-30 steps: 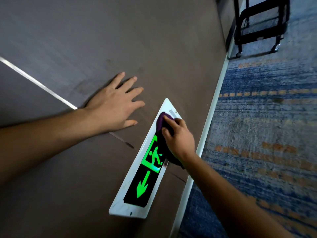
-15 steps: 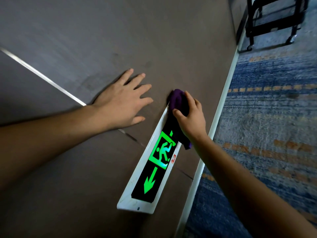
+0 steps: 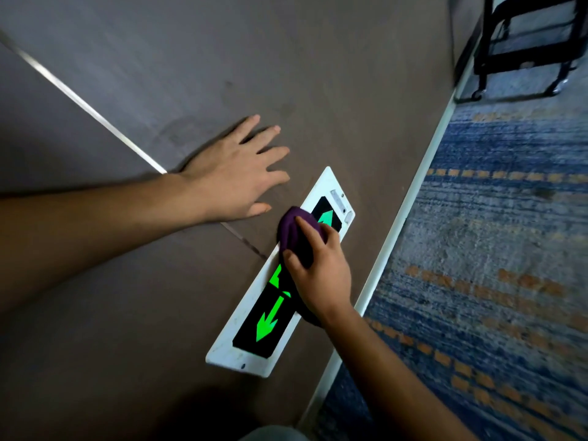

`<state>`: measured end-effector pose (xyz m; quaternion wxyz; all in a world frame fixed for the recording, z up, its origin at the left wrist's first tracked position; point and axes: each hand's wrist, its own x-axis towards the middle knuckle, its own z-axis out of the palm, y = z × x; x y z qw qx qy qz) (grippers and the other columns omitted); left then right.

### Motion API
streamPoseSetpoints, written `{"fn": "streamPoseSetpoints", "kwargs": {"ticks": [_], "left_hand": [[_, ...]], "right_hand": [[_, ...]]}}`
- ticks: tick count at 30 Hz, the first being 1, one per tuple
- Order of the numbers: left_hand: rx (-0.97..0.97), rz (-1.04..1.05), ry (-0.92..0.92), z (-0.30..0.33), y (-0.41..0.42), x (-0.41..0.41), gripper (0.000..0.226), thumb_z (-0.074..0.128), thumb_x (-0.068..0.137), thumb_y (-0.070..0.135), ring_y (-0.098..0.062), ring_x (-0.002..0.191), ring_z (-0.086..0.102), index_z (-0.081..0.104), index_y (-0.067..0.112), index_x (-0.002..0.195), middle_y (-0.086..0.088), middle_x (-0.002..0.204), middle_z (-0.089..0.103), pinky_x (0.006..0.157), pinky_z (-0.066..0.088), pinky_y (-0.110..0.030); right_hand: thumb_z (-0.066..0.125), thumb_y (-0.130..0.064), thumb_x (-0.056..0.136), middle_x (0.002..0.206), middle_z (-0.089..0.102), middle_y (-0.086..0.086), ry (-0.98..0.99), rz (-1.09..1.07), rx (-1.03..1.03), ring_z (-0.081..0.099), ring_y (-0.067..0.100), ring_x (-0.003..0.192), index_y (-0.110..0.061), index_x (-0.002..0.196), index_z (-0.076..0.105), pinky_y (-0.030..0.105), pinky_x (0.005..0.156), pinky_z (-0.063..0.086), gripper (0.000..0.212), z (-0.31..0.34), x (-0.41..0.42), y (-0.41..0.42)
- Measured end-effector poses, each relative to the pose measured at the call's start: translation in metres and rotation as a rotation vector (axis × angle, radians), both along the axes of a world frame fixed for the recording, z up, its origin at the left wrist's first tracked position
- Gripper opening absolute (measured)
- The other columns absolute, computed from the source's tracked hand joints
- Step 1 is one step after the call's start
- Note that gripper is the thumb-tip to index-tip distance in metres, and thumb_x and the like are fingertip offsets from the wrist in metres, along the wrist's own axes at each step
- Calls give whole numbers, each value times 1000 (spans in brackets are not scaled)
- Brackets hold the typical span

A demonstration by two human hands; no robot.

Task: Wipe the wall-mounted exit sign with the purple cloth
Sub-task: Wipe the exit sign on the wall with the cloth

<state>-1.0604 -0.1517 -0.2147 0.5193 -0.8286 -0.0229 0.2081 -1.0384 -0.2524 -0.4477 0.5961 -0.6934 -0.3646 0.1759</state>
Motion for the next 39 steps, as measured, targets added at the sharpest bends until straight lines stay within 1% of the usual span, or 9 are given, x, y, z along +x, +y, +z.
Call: {"fn": "streamPoseSetpoints", "kwargs": {"ticks": [3, 6, 11, 15, 20, 30, 33, 35, 39], "left_hand": [[-8, -4, 16, 0, -1, -1, 65, 45, 92, 67, -39, 155, 22, 49, 32, 147, -10, 164, 36, 126, 13, -59], [-6, 7, 25, 0, -3, -5, 64, 45, 92, 65, -39, 156, 20, 48, 32, 147, -10, 164, 34, 127, 12, -58], [2, 18, 82, 6, -9, -18, 69, 46, 92, 68, -39, 157, 18, 43, 33, 151, -10, 167, 31, 127, 13, -58], [5, 13, 104, 16, -13, -29, 71, 44, 92, 70, -39, 157, 18, 41, 33, 152, -10, 168, 29, 127, 13, -57], [19, 30, 91, 20, -18, -35, 72, 39, 93, 69, -38, 158, 15, 38, 31, 154, -10, 169, 26, 127, 11, -57], [10, 33, 75, 22, -27, -48, 70, 47, 92, 65, -39, 156, 19, 44, 28, 152, -12, 167, 31, 127, 13, -58], [21, 35, 77, 21, -30, -53, 70, 43, 93, 67, -39, 157, 18, 42, 30, 153, -11, 168, 30, 126, 13, -59], [36, 34, 90, 20, -32, -58, 72, 43, 92, 69, -40, 157, 16, 40, 31, 154, -11, 168, 29, 126, 13, -59], [32, 37, 82, 24, -38, -71, 75, 50, 89, 69, -41, 156, 18, 42, 30, 153, -12, 167, 30, 126, 13, -60]], "right_hand": [[58, -55, 91, 156, 36, -4, -8, 65, 3, 52, 23, 132, -48, 151, 33, 44, 94, 57, 66, -9, -10, -11], [64, -49, 92, 145, 46, -7, 81, 87, 78, 56, 16, 122, -49, 150, 38, 37, 94, 55, 64, -14, 2, -17], [64, -43, 91, 131, 51, -10, 223, -67, 142, 57, 9, 109, -51, 148, 41, 21, 87, 44, 62, 0, 52, -3], [57, -47, 95, 148, 46, -4, 193, -34, 44, 56, 18, 124, -53, 148, 39, 36, 99, 50, 56, 10, 62, 14], [59, -48, 95, 160, 35, -3, 90, -5, 65, 47, 21, 139, -48, 147, 46, 40, 103, 50, 54, 2, 16, 9], [62, -45, 94, 156, 39, -4, -38, 94, 150, 49, 20, 135, -45, 144, 50, 37, 97, 52, 52, -14, -64, -38], [63, -43, 92, 153, 41, -5, 12, 100, 169, 51, 19, 133, -43, 146, 49, 40, 100, 52, 55, -11, -51, -42], [62, -41, 92, 153, 41, -5, 59, 52, 174, 51, 18, 132, -43, 151, 42, 37, 100, 51, 62, -8, -34, -41], [62, -38, 94, 155, 40, -2, 82, -36, 112, 52, 21, 133, -44, 152, 39, 40, 100, 52, 62, 1, 3, -33]]}}
